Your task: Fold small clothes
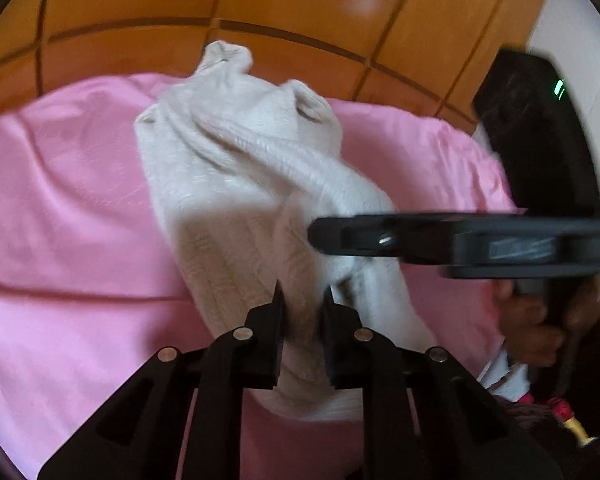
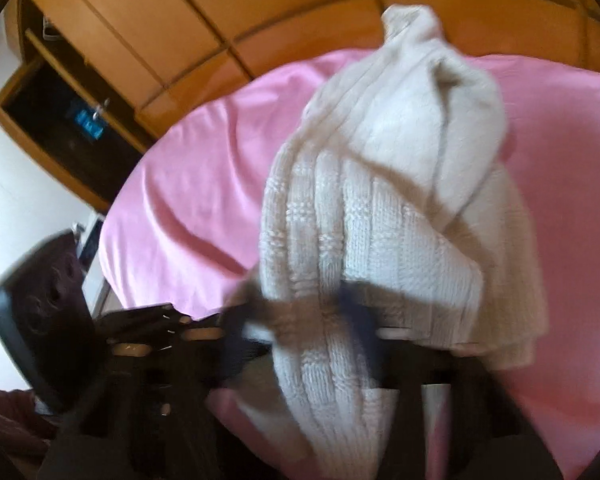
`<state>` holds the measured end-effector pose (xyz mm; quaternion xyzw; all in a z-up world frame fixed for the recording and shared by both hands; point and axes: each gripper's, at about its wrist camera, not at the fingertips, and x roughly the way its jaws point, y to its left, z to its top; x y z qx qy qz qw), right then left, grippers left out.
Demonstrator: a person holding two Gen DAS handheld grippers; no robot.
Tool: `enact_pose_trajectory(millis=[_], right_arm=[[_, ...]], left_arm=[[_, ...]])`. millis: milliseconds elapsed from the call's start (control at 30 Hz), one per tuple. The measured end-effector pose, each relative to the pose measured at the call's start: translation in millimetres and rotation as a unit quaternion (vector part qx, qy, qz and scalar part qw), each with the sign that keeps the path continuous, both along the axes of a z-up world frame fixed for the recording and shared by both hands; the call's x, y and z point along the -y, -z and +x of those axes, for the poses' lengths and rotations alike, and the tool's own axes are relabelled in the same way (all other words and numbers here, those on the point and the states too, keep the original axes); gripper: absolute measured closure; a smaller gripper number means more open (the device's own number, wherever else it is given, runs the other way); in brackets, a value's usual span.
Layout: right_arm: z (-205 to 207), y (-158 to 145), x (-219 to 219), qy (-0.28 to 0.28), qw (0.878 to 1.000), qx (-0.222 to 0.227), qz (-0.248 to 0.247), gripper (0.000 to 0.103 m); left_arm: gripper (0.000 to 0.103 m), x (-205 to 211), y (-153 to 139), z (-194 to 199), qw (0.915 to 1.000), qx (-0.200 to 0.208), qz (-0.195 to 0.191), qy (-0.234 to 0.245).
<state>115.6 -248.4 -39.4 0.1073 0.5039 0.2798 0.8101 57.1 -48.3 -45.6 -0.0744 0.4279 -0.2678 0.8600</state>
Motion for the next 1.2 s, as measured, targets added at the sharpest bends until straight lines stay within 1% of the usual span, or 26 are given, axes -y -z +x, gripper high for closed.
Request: enact_pose_trajectory(millis=[67,133,167,200,233,300,333,367,433,467,500,533,567,633,700,733,767,800,867,900,933,967,1000,1067,1100,1200], right_arm=[[-4,-8,0,0.001,1.0,0.016,0.002,0.095],[-7,-18,14,0.008,0.999,0.03,0.02,0.098],[-10,-26,21,0.023,0.998,0.054,-0.015,0.103],[-10,-29,26,0.033,0.996,0.066,-0.047,0.103],[-10,-32,35,0.048,0.993,0.075,-0.074,0.103],[-9,-41,65,0.093,0.986,0.095,-0.102,0.103],[-8,-46,79,0.114,0.982,0.103,-0.115,0.103],[-7,-51,92,0.129,0.979,0.105,-0.119,0.103],[-3,-59,114,0.147,0.978,0.108,-0.104,0.102],[-2,-61,119,0.157,0.976,0.11,-0.102,0.085],[0,-61,118,0.159,0.976,0.11,-0.1,0.048],[2,-59,114,0.161,0.976,0.112,-0.093,0.031],[0,-58,108,0.161,0.977,0.115,-0.08,0.019],[0,-50,80,0.133,0.982,0.113,-0.072,0.019],[2,-41,39,0.092,0.986,0.115,-0.084,0.019],[3,-37,22,0.071,0.987,0.114,-0.09,0.019],[5,-32,0,0.046,0.987,0.113,-0.102,0.019],[8,-27,-15,0.029,0.986,0.114,-0.115,0.017],[11,-7,-53,-0.016,0.978,0.116,-0.173,0.016],[13,4,-64,-0.031,0.973,0.112,-0.199,0.02],[14,12,-69,-0.044,0.97,0.103,-0.216,0.034],[19,23,-75,-0.059,0.964,0.089,-0.242,0.072],[21,29,-74,-0.057,0.957,0.085,-0.27,0.081],[22,13,-55,-0.043,0.967,0.087,-0.235,0.086],[21,-4,-37,-0.023,0.967,0.101,-0.231,0.086],[28,-41,24,0.042,0.967,0.123,-0.221,0.086]], left_arm=[[0.093,-22,-4,-5,0.9994,-0.008,-0.032,-0.011],[0.094,-48,-9,-8,0.9978,-0.008,-0.059,-0.03],[0.094,-58,-12,-7,0.9968,-0.007,-0.067,-0.042],[0.094,-69,-15,-6,0.9962,-0.003,-0.067,-0.057],[0.094,-85,-20,-2,0.9953,0.009,-0.053,-0.08],[0.094,-118,-28,7,0.9895,0.016,-0.064,-0.128],[0.095,-141,-33,13,0.9844,0.016,-0.072,-0.159],[0.094,-155,-38,18,0.9813,0.026,-0.06,-0.181],[0.094,-182,-47,30,0.9736,0.044,-0.043,-0.22],[0.094,-196,-51,40,0.9681,0.049,-0.032,-0.243],[0.094,-209,-53,48,0.9618,0.053,-0.019,-0.268],[0.094,-230,-54,62,0.9511,0.052,-0.014,-0.304],[0.094,-243,-52,69,0.9441,0.049,-0.009,-0.326],[0.094,-270,-49,88,0.9223,0.036,0.011,-0.385],[0.09,-284,-49,99,0.8952,0.032,0.06,-0.441],[0.075,-287,-49,104,0.8869,0.027,0.065,-0.457],[0.062,-289,-49,103,0.8836,0.027,0.054,-0.464],[0.059,-289,-49,100,0.8808,0.03,0.038,-0.471],[0.056,-277,-48,97,0.8927,0.032,0.027,-0.449],[0.056,-270,-46,96,0.8999,0.03,0.023,-0.434],[0.055,-256,-39,91,0.91,0.027,0.015,-0.413],[0.055,-248,-36,88,0.9164,0.023,0.012,-0.4],[0.055,-236,-31,87,0.9239,0.016,0.008,-0.382],[0.054,-210,-17,81,0.9414,0.001,-0.008,-0.337],[0.053,-199,-12,82,0.9485,-0.007,-0.013,-0.316],[0.053,-161,7,77,0.9634,-0.032,-0.044,-0.262]])
